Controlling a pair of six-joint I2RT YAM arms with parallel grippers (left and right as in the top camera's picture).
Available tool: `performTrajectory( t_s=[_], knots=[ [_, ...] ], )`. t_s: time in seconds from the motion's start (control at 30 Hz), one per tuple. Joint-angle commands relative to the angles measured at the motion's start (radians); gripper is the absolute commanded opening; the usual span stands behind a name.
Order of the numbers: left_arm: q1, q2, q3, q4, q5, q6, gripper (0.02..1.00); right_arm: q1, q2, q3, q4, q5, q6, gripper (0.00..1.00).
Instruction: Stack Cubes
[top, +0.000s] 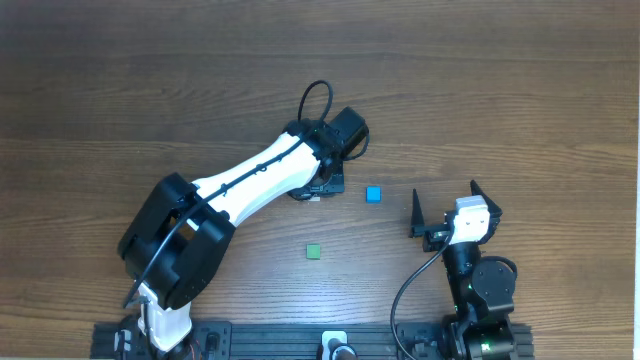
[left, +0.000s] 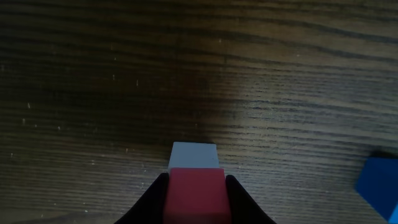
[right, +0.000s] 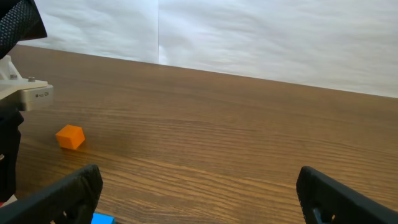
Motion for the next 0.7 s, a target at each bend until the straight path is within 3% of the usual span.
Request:
performTrajectory(
  t_s=[0.03,0.7],
  knots=[
    [0.006,0.016,0.022,-0.001,-0.012,-0.013,0.108,-0.005,-0.009,-0.008,0.000,-0.008,-0.002,0.993],
    [0.006,0.016,0.022,-0.009,-0.024,-0.014,0.121,-0.005,-0.009,-0.008,0.000,-0.008,-0.002,0.993]
  ],
)
